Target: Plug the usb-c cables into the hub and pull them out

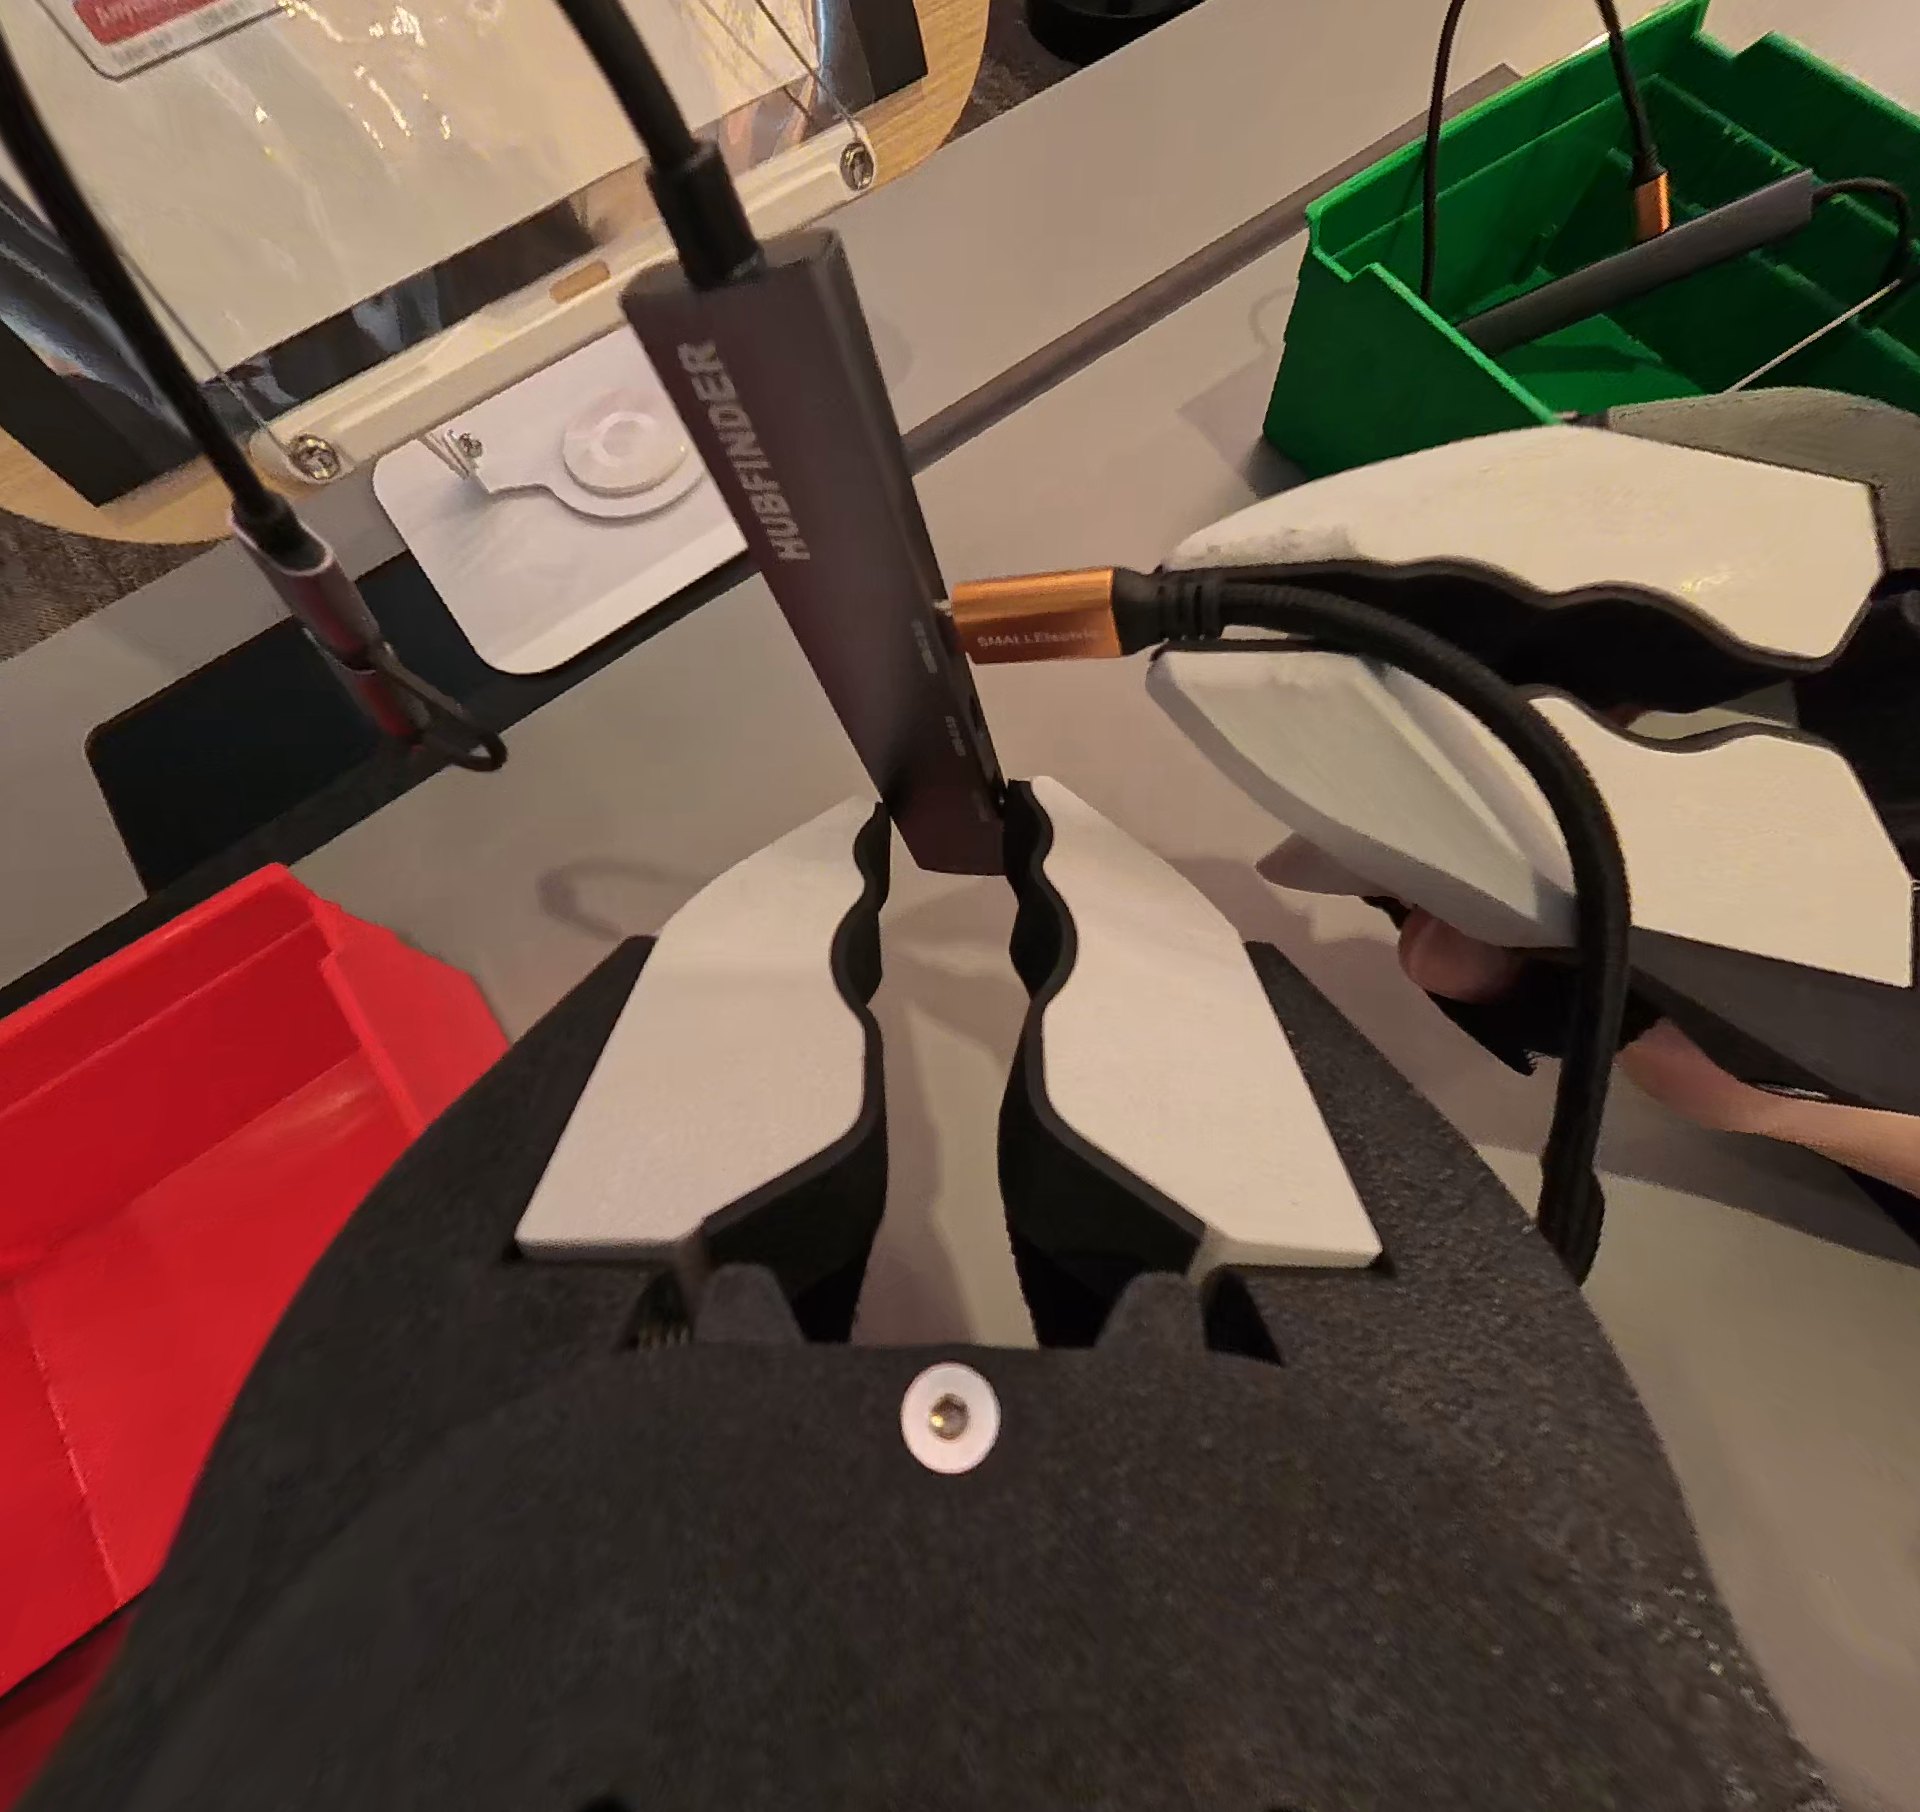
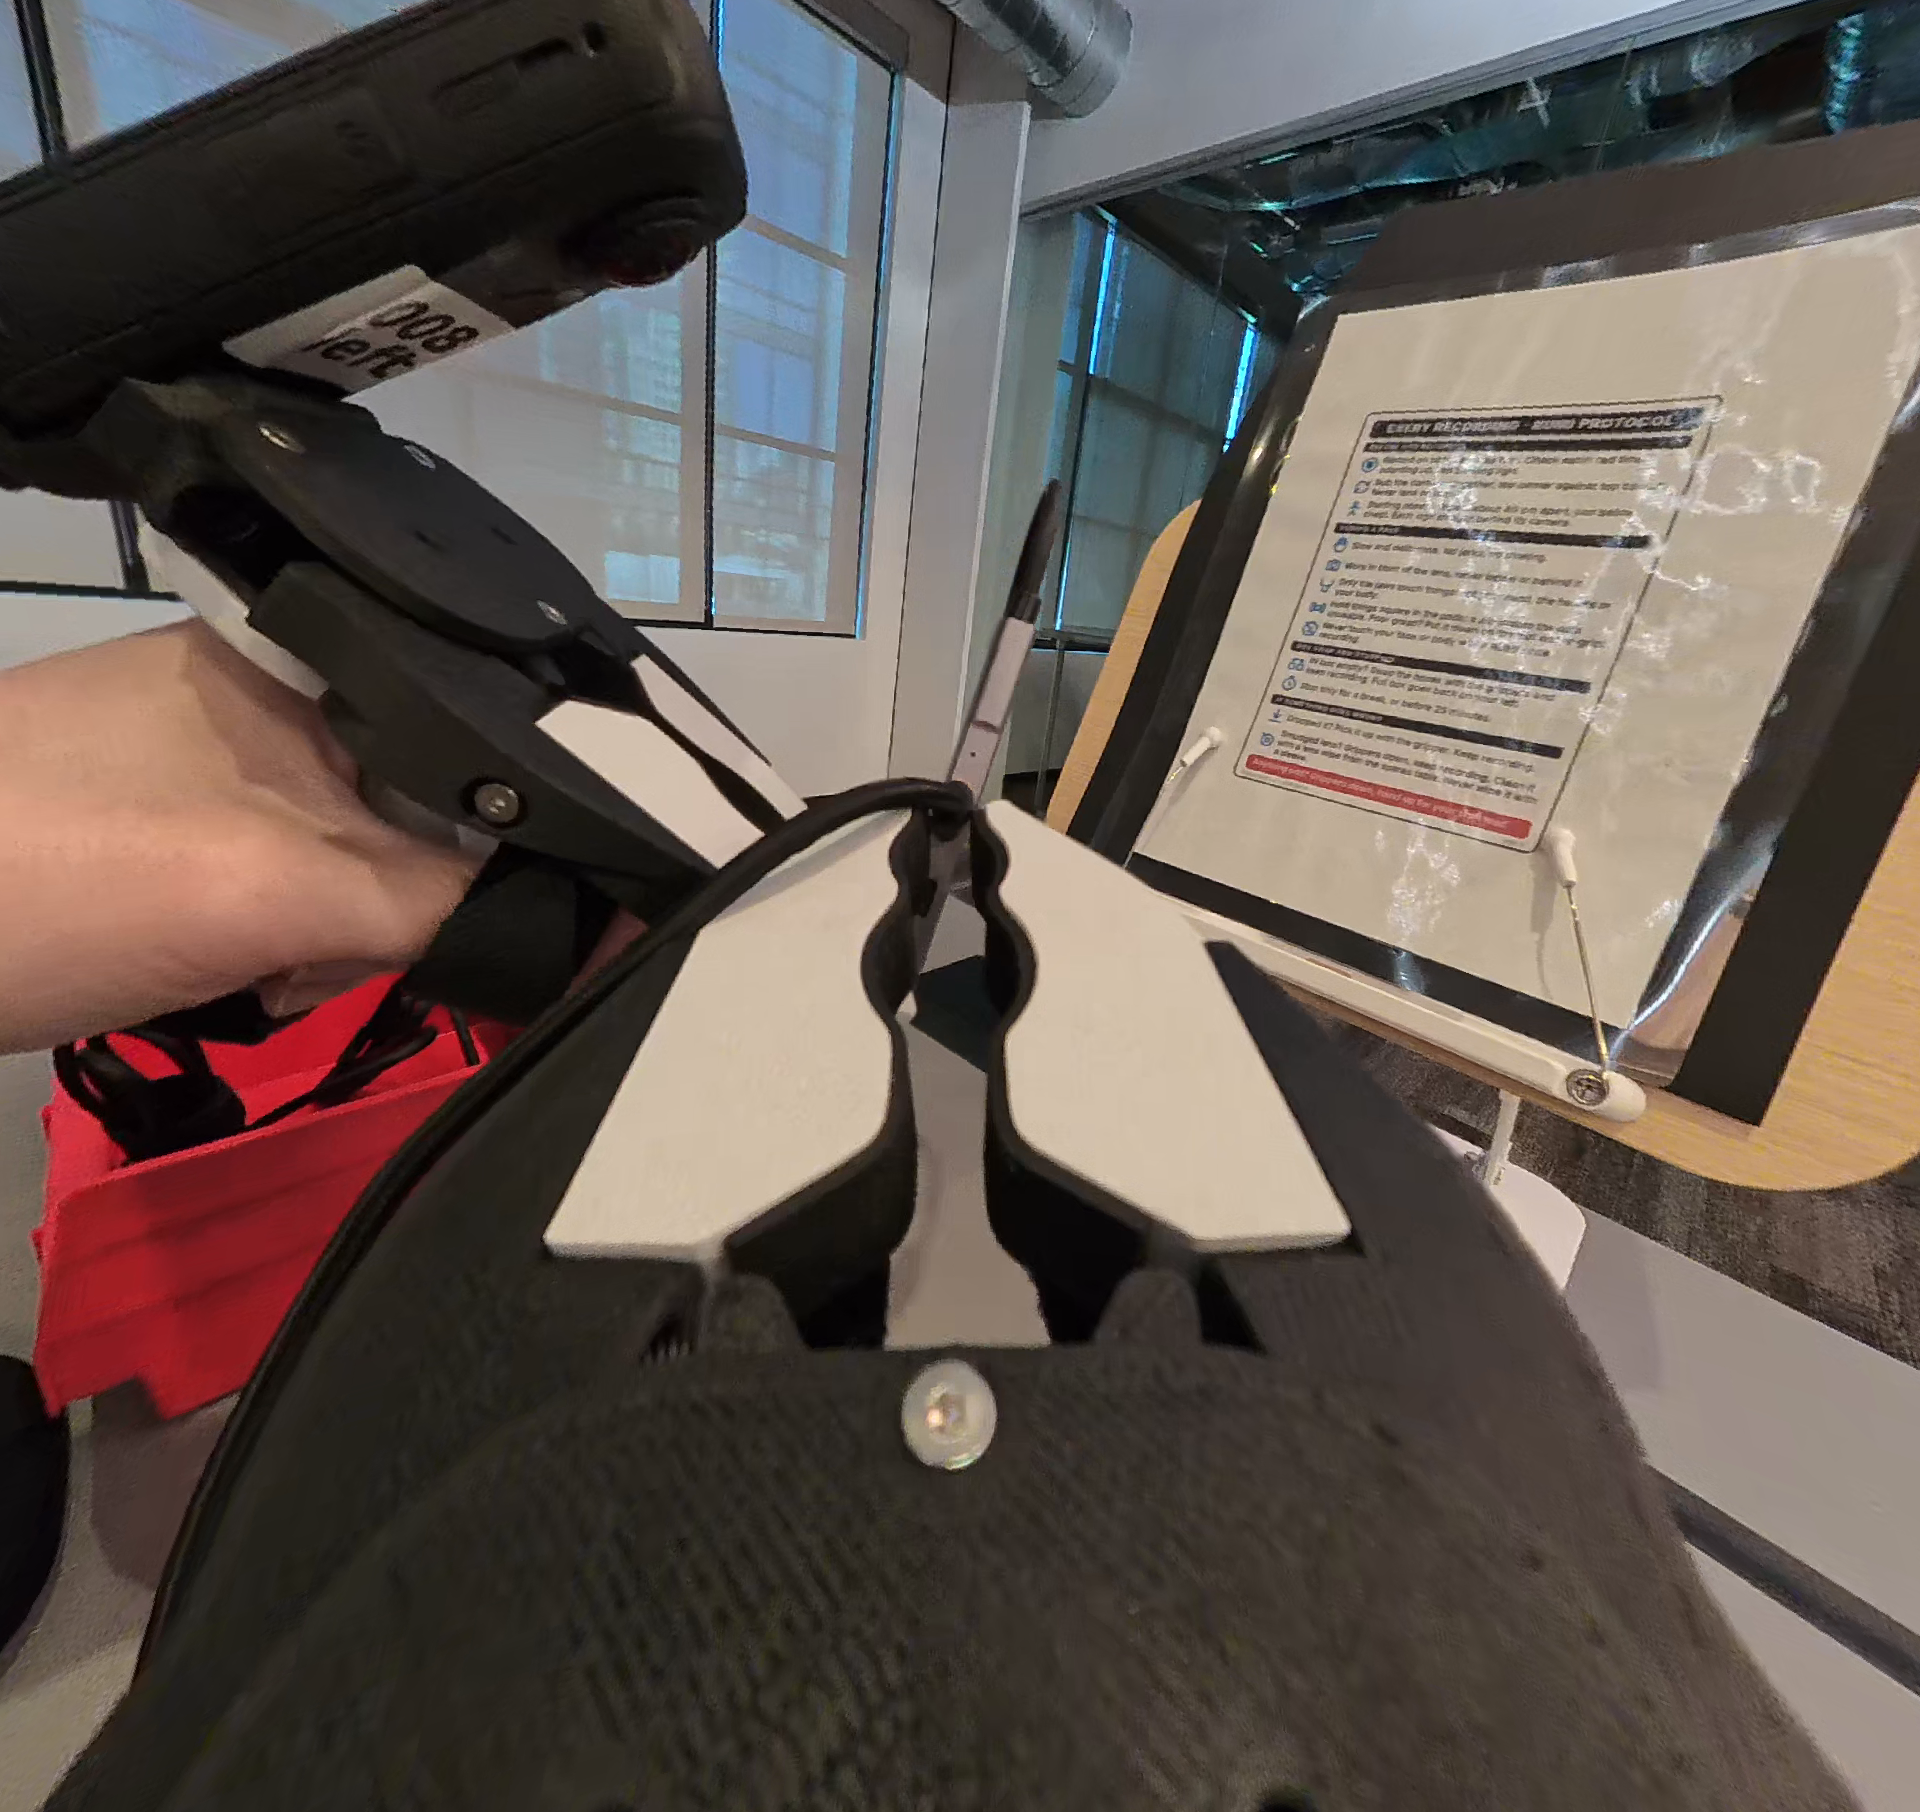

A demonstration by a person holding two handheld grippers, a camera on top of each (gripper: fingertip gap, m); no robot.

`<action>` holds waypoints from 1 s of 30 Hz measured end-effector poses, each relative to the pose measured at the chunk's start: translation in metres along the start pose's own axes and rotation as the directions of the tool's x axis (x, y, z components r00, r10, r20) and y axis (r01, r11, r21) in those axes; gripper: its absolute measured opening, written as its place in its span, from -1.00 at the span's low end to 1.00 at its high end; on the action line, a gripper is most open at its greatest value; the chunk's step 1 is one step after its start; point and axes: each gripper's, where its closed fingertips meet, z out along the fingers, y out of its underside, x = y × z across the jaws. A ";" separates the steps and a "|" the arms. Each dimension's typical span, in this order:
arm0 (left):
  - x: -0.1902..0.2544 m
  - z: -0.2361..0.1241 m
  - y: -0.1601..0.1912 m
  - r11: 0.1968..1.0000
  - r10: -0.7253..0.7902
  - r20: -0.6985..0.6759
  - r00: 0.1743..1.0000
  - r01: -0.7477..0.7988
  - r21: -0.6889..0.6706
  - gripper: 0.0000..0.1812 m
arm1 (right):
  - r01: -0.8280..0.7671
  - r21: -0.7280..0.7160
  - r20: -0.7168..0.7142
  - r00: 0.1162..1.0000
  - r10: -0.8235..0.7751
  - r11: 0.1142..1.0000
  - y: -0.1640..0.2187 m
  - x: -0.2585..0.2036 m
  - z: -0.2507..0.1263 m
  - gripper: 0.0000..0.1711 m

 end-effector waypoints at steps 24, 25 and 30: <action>0.022 -0.018 -0.031 0.976 0.118 0.045 0.992 -0.125 0.180 -0.78 | 0.038 0.134 -0.079 0.997 -0.028 0.990 -0.036 0.011 -0.016 -0.90; 0.021 -0.019 -0.031 0.975 0.127 0.059 0.990 -0.136 0.178 -0.78 | 0.038 0.133 -0.077 0.997 -0.027 0.990 -0.036 0.012 -0.016 -0.91; 0.025 -0.022 -0.036 0.967 0.134 0.050 0.990 -0.142 0.211 -0.78 | -0.023 0.154 -0.056 0.998 0.032 0.988 -0.039 0.015 -0.019 -0.91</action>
